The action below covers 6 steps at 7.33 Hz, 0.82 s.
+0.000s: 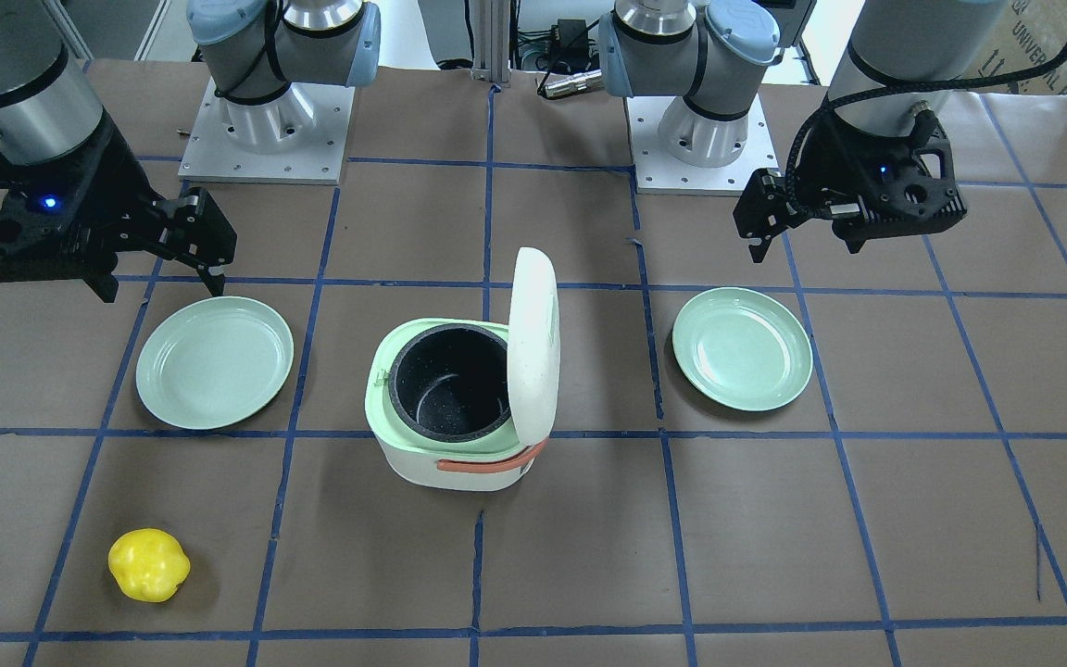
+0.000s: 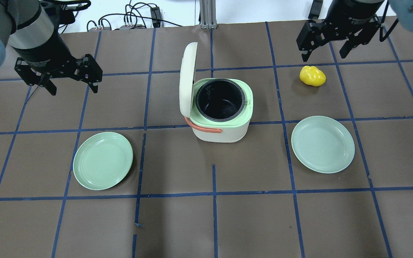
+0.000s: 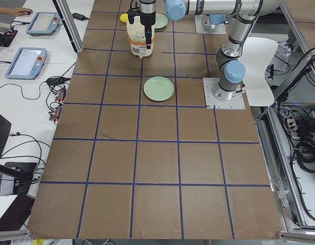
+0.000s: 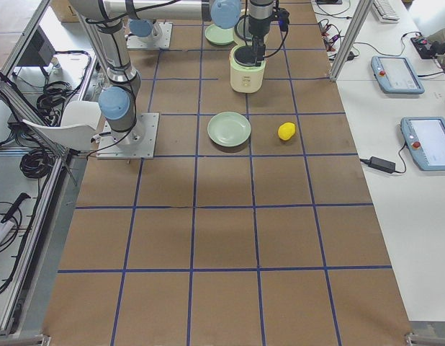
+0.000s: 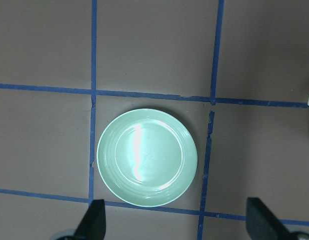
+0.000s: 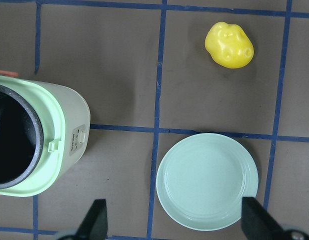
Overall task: Press rice cooker button
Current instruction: 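Raise the right gripper away from the cooker as the lid pops open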
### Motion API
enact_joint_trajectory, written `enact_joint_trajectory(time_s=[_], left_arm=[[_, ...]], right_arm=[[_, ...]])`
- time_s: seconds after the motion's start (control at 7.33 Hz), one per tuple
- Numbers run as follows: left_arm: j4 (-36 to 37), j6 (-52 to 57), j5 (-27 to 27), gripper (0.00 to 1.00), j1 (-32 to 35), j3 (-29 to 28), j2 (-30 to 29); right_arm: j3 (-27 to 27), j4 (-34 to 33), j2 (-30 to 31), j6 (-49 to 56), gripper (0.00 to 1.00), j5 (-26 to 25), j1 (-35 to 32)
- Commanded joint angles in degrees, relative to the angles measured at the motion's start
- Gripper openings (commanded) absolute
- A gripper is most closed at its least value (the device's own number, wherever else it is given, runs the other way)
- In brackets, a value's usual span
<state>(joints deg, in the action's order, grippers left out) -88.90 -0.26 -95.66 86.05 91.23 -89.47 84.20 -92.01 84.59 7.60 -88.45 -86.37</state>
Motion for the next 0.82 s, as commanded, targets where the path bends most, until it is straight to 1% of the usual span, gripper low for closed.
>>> enact_joint_trajectory(time_s=[0.0,0.68], left_arm=[[-0.05,0.0,-0.05,1.0,0.0,0.0,0.0],[0.04,0.0,0.04,1.0,0.0,0.0,0.0]], right_arm=[[0.36,-0.01,0.48,-0.3,0.95,-0.41,0.06],[1.23,-0.36,0.57,-0.75,0.95,0.65,-0.03]])
